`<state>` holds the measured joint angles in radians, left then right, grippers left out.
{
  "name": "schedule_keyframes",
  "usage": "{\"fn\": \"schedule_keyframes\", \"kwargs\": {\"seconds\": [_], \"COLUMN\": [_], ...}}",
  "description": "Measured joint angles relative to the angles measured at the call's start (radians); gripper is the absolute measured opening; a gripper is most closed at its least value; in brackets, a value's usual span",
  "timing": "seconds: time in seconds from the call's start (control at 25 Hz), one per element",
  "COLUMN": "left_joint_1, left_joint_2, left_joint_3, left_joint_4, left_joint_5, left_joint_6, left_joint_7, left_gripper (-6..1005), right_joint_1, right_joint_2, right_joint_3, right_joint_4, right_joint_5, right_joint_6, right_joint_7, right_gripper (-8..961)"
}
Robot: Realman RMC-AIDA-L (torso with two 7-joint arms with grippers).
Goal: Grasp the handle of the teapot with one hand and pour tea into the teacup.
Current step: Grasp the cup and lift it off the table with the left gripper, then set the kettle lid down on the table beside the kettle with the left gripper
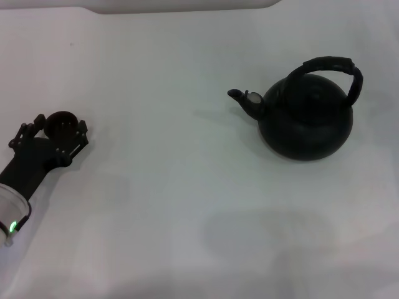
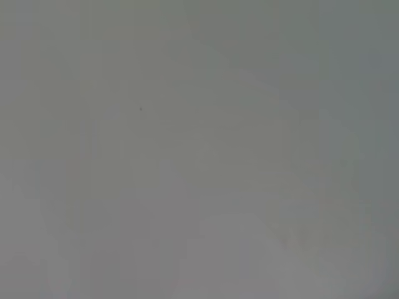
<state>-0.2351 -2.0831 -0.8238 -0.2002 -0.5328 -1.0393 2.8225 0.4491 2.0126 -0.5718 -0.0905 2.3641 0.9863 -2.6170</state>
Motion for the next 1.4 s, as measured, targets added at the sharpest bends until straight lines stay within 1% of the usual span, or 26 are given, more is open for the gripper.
{"fn": "schedule_keyframes", "kwargs": {"seconds": [0.56, 0.96, 1.12, 1.2, 1.4], "left_joint_1": [-0.004, -0.004, -0.003, -0.006, -0.040], "left_joint_2": [0.000, 0.001, 0.000, 0.000, 0.000], "left_joint_3": [0.000, 0.000, 0.004, 0.023, 0.089], "left_joint_4": [0.002, 0.009, -0.006, -0.032, -0.077], "left_joint_5": [0.001, 0.005, 0.011, 0.031, 0.091], "left_joint_6": [0.016, 0.015, 0.005, 0.001, 0.000], "left_joint_7": [0.000, 0.000, 0.000, 0.000, 0.000], "left_gripper": [888, 864, 751, 695, 694], "right_joint_1": [-0.003, -0.003, -0.004, -0.004, -0.002], "right_joint_2": [0.000, 0.000, 0.000, 0.000, 0.000], "right_joint_3": [0.000, 0.000, 0.000, 0.000, 0.000], "right_joint_4": [0.000, -0.001, -0.001, -0.001, -0.002], "right_joint_5": [0.003, 0.005, 0.006, 0.006, 0.006], "right_joint_6": [0.000, 0.000, 0.000, 0.000, 0.000], "right_joint_7": [-0.002, -0.003, -0.003, -0.004, -0.003], "right_gripper": [643, 643, 644, 644, 644]}}
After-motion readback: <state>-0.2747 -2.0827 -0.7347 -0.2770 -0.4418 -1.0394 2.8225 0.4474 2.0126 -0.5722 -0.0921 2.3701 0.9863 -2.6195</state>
